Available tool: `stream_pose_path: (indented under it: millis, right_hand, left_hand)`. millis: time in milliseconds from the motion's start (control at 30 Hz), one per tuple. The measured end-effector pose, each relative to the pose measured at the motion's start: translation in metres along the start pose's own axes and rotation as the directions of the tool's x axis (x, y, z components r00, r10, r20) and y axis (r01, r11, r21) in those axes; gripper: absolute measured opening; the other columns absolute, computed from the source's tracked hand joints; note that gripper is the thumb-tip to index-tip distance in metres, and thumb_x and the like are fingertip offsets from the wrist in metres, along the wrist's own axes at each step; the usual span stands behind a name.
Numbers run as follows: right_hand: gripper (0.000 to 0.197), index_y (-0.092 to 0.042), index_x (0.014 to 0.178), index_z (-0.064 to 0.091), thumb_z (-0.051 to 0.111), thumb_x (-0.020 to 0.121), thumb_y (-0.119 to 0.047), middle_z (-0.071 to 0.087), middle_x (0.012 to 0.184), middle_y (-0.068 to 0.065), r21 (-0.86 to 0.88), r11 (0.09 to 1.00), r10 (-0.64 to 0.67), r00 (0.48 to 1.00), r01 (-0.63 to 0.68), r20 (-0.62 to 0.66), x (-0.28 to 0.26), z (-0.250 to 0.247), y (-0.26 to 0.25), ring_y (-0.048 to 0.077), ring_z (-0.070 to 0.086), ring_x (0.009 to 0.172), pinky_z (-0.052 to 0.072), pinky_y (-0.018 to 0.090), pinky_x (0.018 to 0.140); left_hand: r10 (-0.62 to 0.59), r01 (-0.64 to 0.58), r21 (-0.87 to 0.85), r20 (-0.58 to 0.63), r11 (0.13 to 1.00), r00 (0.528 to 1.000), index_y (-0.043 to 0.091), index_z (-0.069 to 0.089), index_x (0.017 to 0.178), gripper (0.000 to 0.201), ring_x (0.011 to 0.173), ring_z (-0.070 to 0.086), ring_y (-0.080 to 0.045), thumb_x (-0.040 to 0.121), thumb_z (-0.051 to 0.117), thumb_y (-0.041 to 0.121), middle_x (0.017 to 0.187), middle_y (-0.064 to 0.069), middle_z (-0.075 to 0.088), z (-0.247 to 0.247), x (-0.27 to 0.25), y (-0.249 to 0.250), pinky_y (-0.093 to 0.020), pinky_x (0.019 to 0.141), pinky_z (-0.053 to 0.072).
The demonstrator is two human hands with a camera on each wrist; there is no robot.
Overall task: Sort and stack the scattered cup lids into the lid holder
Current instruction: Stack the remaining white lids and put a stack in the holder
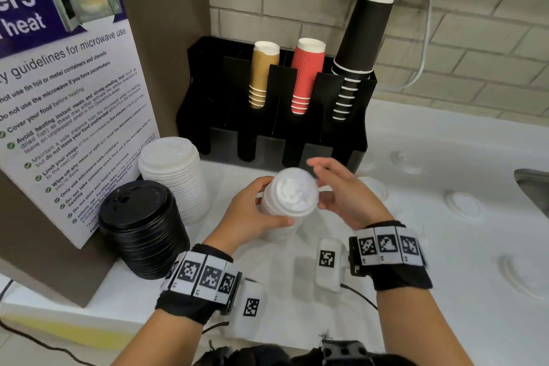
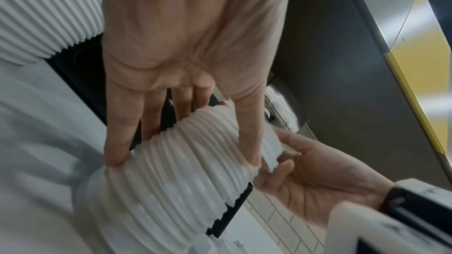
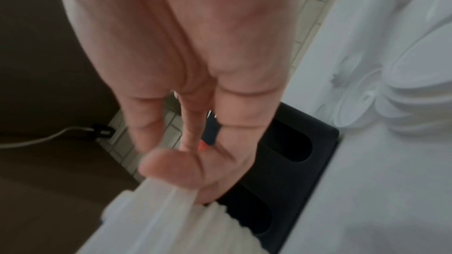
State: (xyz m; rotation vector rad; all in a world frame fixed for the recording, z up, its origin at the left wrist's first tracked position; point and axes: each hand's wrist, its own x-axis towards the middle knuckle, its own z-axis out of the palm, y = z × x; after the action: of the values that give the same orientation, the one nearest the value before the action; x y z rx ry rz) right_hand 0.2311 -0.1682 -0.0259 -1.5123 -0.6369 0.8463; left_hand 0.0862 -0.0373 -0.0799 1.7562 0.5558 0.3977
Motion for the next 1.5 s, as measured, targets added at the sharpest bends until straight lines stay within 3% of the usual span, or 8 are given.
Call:
stream_pose_path:
  millis: [167,333,467,733,1033,1167,1300,1500]
  right_hand:
    - [0.044,-0.039,0.113,0.062,0.080,0.074,-0.026,0.055,0.111,0.001,-0.228,0.974,-0.016,1.000,0.014,-0.008,-0.004,0.003,0.009,0.015,0.062,0.098,0.049,0.022,0.076]
    - [0.039,-0.031,0.106,0.066,0.083,0.072,-0.023,0.062,0.113,-0.008,-0.362,0.925,-0.113,0.993,0.116,0.029,-0.009,0.010,0.011,0.013,0.062,0.095,0.048,0.009,0.073]
    - [0.035,-0.030,0.102,0.064,0.082,0.073,-0.025,0.061,0.114,-0.016,-0.489,0.854,-0.179,0.983,0.178,0.046,-0.014,0.013,0.014,0.007,0.059,0.097,0.045,0.011,0.076]
    - [0.044,-0.033,0.112,0.063,0.080,0.075,-0.017,0.055,0.118,-0.002,-0.581,0.765,-0.278,0.956,0.278,0.091,-0.018,0.013,0.014,0.009,0.051,0.110,0.044,0.014,0.091]
    - [0.037,-0.037,0.110,0.062,0.076,0.079,-0.022,0.052,0.115,-0.009,-0.602,0.765,-0.252,0.967,0.229,0.047,-0.023,0.006,0.016,0.007,0.052,0.106,0.042,0.008,0.088]
    - [0.036,-0.032,0.124,0.057,0.064,0.089,-0.034,0.052,0.129,0.002,-0.695,0.718,-0.181,0.956,-0.031,-0.230,-0.022,-0.025,0.016,0.016,0.049,0.115,0.037,0.023,0.098]
    - [0.070,-0.032,0.141,0.038,0.072,0.080,-0.039,0.038,0.139,0.011,-0.785,0.385,0.183,0.874,-0.485,-0.450,-0.028,-0.059,0.017,0.035,0.037,0.130,0.036,0.047,0.106]
    - [0.076,-0.030,0.136,0.041,0.081,0.072,-0.023,0.036,0.132,0.011,-0.784,0.311,0.272,0.840,-0.538,-0.469,-0.025,-0.067,0.020,0.036,0.044,0.122,0.044,0.049,0.099]
  left_hand:
    - [-0.008,0.008,-0.007,-0.009,1.000,1.000,0.030,0.051,0.131,0.075,0.118,0.052,-0.014,0.067,0.089,0.019,0.125,0.013,0.057,-0.001,-0.004,0.001,-0.030,0.098,0.046]
    - [0.007,-0.007,-0.002,-0.018,1.000,1.000,0.027,0.050,0.135,0.077,0.121,0.051,-0.013,0.068,0.089,0.020,0.128,0.009,0.058,0.000,-0.007,0.001,-0.029,0.101,0.045]
    - [0.018,-0.018,-0.001,-0.034,1.000,0.999,0.023,0.052,0.134,0.076,0.121,0.052,-0.013,0.067,0.089,0.021,0.129,0.007,0.059,0.000,-0.007,0.000,-0.029,0.101,0.046]
    - [0.051,-0.051,0.002,-0.033,0.999,0.998,0.025,0.055,0.128,0.073,0.117,0.054,-0.010,0.065,0.090,0.023,0.124,0.010,0.061,0.006,-0.001,-0.003,-0.008,0.082,0.043]
    - [0.106,-0.105,-0.029,0.031,0.994,0.994,0.040,0.050,0.126,0.074,0.115,0.052,-0.006,0.067,0.089,0.022,0.126,0.015,0.055,0.011,0.007,0.001,-0.012,0.084,0.045]
    - [0.084,-0.080,-0.068,0.061,0.994,0.995,0.047,0.050,0.115,0.068,0.111,0.051,-0.004,0.067,0.089,0.018,0.120,0.021,0.054,0.015,0.011,0.003,-0.014,0.084,0.044]
    - [0.075,-0.069,-0.066,0.089,0.995,0.993,0.039,0.049,0.122,0.071,0.114,0.050,-0.011,0.067,0.089,0.018,0.118,0.021,0.053,0.020,0.016,0.004,-0.020,0.087,0.043]
    - [0.083,-0.075,-0.068,0.121,0.995,0.989,0.041,0.050,0.119,0.070,0.115,0.051,-0.010,0.066,0.090,0.018,0.116,0.025,0.053,0.030,0.023,0.006,-0.019,0.089,0.043]
